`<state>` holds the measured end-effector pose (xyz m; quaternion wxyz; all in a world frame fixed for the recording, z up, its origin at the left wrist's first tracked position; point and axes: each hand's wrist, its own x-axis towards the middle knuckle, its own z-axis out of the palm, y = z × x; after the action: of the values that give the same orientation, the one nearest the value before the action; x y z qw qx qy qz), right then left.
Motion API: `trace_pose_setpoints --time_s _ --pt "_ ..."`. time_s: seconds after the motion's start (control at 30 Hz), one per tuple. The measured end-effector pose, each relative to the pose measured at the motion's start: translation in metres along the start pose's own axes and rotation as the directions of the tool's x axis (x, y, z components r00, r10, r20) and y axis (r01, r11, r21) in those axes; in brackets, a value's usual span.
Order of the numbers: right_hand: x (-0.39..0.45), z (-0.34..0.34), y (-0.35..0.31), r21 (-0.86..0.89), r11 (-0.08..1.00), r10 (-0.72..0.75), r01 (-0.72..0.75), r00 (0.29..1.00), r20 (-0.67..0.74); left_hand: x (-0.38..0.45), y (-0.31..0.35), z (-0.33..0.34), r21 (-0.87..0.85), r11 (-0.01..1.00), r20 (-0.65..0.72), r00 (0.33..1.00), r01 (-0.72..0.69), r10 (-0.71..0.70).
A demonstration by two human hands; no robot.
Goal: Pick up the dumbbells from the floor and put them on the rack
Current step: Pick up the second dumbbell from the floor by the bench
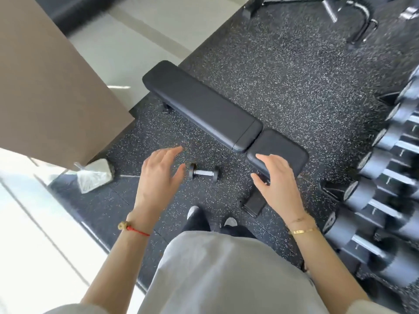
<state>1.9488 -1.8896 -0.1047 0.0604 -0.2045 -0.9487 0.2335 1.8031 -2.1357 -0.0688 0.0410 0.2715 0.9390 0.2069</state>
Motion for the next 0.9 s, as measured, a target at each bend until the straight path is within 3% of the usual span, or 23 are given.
trace_pose_setpoints --time_s 0.3,0.57,0.73,0.9 --pt "0.063 0.058 -0.047 0.03 0.999 0.008 -0.009 1.0 0.026 0.053 -0.082 -0.013 0.05 0.999 0.008 1.0 -0.013 0.013" --pt "0.124 0.115 -0.081 0.012 0.997 0.071 -0.072 0.995 0.075 0.117 -0.149 0.0 0.101 0.985 0.075 0.989 -0.138 0.131" --pt "0.163 0.151 -0.068 0.006 0.997 0.071 -0.073 0.985 0.158 0.162 -0.176 0.045 0.085 0.98 0.171 0.972 -0.177 0.161" --pt "0.206 0.229 -0.02 -0.02 0.997 0.073 -0.07 0.97 0.233 0.207 -0.209 0.143 0.044 0.983 0.229 0.96 -0.176 0.162"
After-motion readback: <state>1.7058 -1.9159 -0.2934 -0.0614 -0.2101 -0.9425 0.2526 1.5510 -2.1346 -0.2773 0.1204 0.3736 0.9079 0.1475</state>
